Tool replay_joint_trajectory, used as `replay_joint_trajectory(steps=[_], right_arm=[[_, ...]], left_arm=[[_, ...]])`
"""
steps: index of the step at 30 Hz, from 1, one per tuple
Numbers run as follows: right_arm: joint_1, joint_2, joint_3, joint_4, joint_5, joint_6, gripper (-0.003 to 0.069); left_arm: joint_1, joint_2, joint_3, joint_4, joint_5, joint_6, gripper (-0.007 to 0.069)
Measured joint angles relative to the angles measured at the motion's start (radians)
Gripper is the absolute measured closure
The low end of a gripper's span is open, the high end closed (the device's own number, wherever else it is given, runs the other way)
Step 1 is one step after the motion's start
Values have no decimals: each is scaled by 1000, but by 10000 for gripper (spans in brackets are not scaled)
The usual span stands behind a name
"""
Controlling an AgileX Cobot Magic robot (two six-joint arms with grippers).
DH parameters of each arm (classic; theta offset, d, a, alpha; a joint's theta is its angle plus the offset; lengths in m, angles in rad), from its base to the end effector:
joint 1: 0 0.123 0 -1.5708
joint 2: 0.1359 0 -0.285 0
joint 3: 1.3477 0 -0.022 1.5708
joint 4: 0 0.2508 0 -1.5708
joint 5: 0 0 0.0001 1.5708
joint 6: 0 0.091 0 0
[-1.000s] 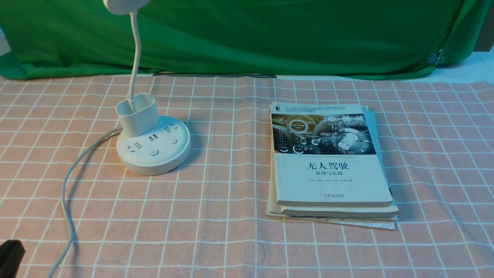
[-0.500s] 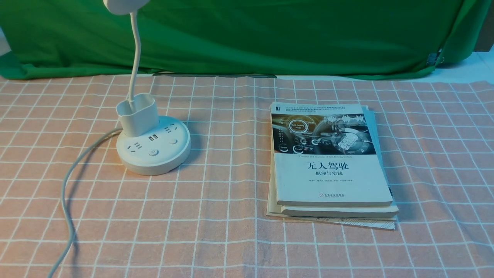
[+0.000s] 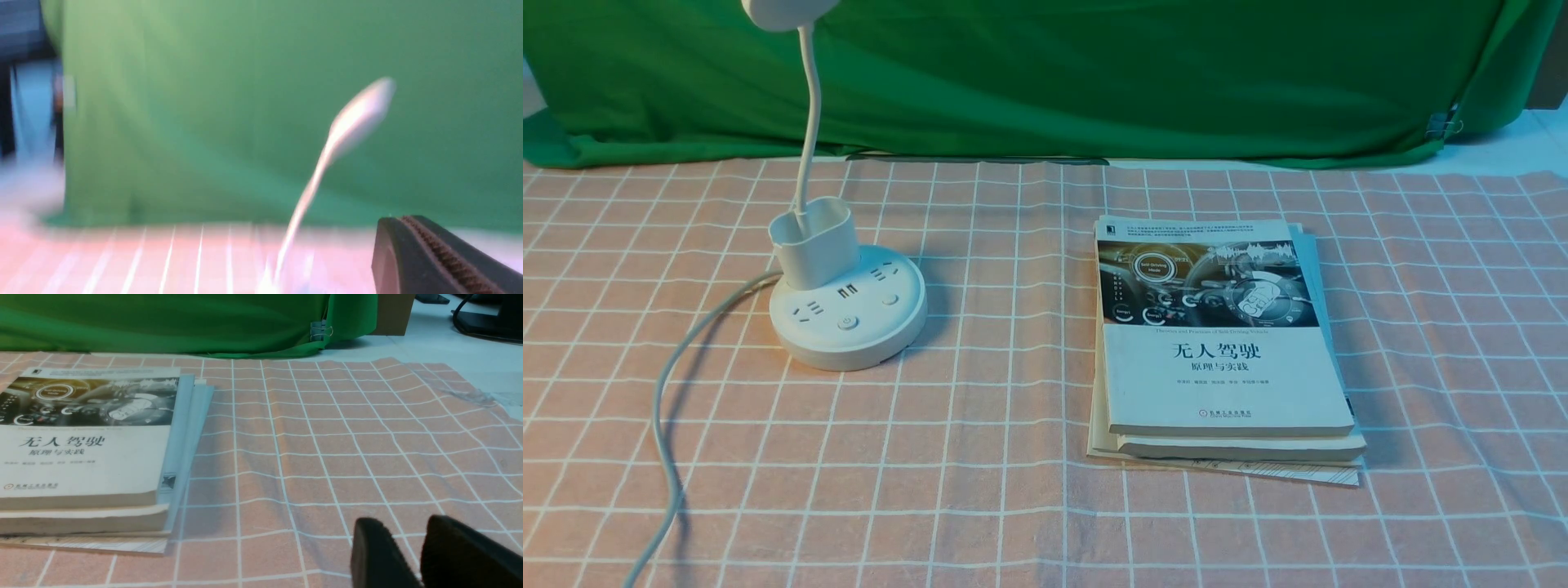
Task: Turn on the table lamp on the pink coffee tablecloth with your hand.
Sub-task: 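Press the power button on the lamp base to turn the lamp on with the left gripper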
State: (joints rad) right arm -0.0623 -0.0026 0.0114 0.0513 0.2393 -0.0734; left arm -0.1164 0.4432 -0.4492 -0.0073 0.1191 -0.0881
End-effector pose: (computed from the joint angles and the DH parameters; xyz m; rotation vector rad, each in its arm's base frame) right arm 0.0556 -0.0024 0.1878 0.0246 1.7315 -0.0527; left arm 0.0994 -0.0117 0.3218 0.0175 1.5990 -0.1654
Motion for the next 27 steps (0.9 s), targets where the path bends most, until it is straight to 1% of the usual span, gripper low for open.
replay_joint_trajectory(steps=[1, 2, 4, 6, 9, 10, 11, 12, 15, 18, 23, 27], right_arm=[[0, 0, 0, 0, 0, 0, 420], [0, 0, 0, 0, 0, 0, 420], [0, 0, 0, 0, 0, 0, 420], [0, 0, 0, 0, 0, 0, 420], [0, 0, 0, 0, 0, 0, 420], [0, 0, 0, 0, 0, 0, 420], [0, 0, 0, 0, 0, 0, 420], [0, 0, 0, 0, 0, 0, 420], [0, 0, 0, 0, 0, 0, 420], [0, 0, 0, 0, 0, 0, 420], [0, 0, 0, 0, 0, 0, 420], [0, 0, 0, 0, 0, 0, 420]], left_arm=[[0, 14, -3, 0, 6, 0, 622], [0, 127, -19, -4, 22, 0, 622], [0, 264, -31, -51, -32, -15, 622], [0, 408, -55, -132, -109, -32, 622], [-10, 563, -121, -177, -119, -40, 622], [-20, 640, -169, -183, -95, -36, 622], [-24, 665, -188, -186, -81, -33, 622], [-41, 766, -269, -190, -3, -25, 622], [-72, 908, -403, -192, 144, -12, 622], [-114, 1080, -564, -192, 277, 40, 622], [-151, 1284, -706, -163, 327, 64, 622], [-155, 1358, -759, -150, 332, 65, 622]])
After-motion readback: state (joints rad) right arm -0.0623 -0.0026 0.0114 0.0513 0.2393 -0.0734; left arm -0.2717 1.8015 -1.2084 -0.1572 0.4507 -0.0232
